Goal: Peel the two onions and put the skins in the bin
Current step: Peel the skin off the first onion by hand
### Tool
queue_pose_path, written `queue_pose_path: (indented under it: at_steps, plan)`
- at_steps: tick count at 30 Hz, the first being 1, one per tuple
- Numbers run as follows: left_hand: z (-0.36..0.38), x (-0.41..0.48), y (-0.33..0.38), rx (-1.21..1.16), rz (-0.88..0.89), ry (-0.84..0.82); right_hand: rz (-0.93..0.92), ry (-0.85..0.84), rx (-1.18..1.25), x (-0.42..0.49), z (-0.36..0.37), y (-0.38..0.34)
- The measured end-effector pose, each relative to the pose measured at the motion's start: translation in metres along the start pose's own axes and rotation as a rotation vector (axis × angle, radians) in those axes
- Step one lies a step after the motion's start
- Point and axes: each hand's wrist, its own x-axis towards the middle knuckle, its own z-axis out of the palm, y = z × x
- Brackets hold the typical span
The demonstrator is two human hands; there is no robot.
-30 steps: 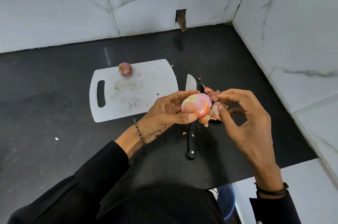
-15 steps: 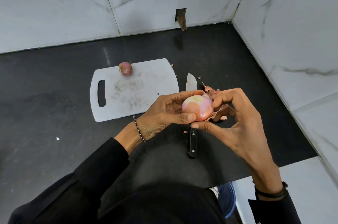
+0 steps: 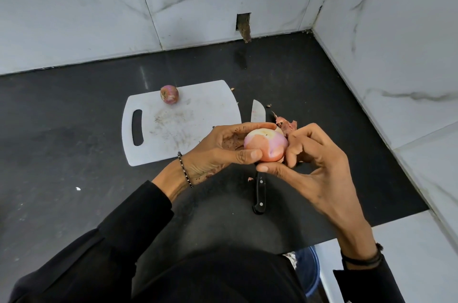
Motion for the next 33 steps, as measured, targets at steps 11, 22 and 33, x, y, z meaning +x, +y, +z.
queue_pose_path:
  at_steps: [11,22,33]
  plan:
    - [0.002,0.005,-0.006,-0.050,-0.013,0.012,0.081,-0.026,0.009,0.006,-0.002,-0.001]
    - [0.003,0.006,-0.014,-0.061,-0.063,0.031,0.094,-0.018,0.007,0.004,0.001,0.007]
    - [0.003,0.010,-0.020,-0.089,-0.088,0.115,0.176,0.016,-0.055,0.004,0.008,0.007]
